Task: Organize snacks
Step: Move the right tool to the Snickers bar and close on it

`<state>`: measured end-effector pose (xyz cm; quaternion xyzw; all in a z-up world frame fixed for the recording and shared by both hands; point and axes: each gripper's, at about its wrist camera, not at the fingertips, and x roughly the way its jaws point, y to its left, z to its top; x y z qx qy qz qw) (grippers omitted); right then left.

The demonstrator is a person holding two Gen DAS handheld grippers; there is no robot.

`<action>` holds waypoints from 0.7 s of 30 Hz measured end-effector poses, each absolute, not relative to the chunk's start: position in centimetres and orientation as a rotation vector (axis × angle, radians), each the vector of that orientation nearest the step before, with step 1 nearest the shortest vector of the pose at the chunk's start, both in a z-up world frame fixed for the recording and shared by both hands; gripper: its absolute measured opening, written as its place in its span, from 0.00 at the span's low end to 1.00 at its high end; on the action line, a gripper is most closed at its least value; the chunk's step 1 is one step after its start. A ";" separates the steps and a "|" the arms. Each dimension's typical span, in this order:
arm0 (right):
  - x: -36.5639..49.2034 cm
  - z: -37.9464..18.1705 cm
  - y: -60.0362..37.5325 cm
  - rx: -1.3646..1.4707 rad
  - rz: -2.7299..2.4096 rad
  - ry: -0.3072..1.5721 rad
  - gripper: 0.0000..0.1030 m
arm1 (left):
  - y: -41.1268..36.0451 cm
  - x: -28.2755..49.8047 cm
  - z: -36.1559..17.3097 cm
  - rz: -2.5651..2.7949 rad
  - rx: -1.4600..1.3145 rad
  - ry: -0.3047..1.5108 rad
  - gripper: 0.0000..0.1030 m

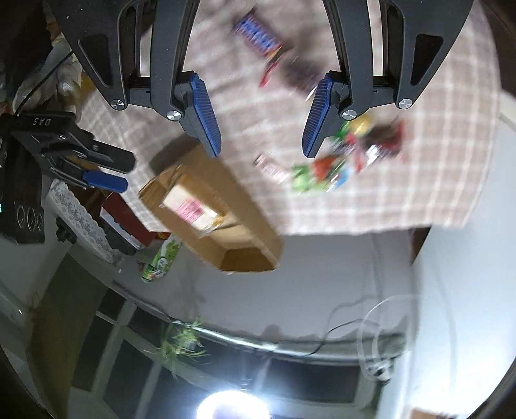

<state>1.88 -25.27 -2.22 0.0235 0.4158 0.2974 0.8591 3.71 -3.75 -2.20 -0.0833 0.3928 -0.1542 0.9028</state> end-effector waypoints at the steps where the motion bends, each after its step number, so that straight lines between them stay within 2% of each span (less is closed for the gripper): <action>1: 1.5 -2.5 -24.7 0.047 0.642 0.881 0.78 | -2.7 3.2 -2.6 -0.309 -0.191 0.824 0.50; 12: -0.8 -6.7 -18.2 -0.037 0.755 0.985 0.78 | 6.1 -2.3 -6.3 -0.125 -0.171 0.906 0.50; 21: -0.9 -9.3 -15.5 -0.091 0.761 1.053 0.78 | 5.8 -3.0 -9.5 -0.122 0.137 1.014 0.50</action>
